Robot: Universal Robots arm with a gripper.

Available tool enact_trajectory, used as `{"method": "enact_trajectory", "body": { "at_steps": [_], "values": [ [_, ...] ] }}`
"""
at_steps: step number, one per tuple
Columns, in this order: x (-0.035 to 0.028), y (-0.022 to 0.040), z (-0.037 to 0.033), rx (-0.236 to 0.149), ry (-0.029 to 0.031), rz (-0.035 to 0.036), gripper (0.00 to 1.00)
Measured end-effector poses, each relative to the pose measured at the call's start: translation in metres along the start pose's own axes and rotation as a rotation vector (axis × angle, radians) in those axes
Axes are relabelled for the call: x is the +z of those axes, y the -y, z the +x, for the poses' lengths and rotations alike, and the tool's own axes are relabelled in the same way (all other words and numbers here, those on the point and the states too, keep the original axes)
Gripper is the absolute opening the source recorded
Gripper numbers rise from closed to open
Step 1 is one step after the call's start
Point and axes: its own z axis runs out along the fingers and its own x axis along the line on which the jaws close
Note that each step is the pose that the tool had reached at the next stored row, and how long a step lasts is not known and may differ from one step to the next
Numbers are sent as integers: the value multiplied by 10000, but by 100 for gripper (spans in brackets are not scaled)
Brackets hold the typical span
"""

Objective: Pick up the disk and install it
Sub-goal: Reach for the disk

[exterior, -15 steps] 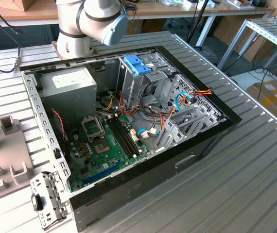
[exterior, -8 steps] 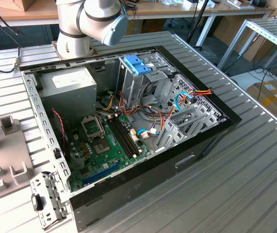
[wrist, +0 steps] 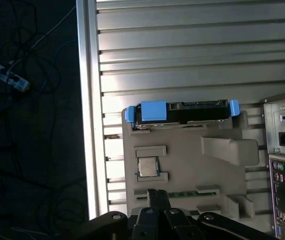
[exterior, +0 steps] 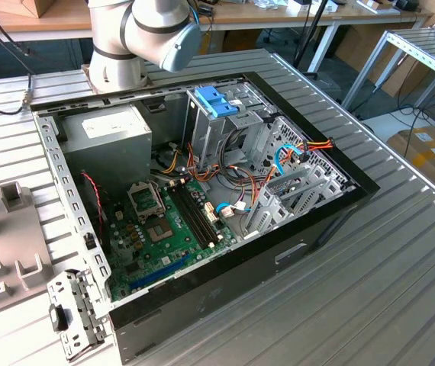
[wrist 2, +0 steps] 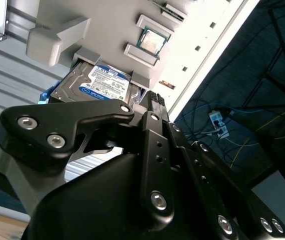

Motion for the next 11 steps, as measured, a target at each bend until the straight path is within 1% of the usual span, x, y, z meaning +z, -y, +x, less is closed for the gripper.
{"method": "enact_trajectory", "body": {
  "at_steps": [7, 9, 11],
  "values": [
    [9, -14, -78, -1, -2, 0, 11],
    [11, -19, -95, 0, -2, 0, 11],
    [11, -18, -98, -1, -2, 0, 11]
  ]
}}
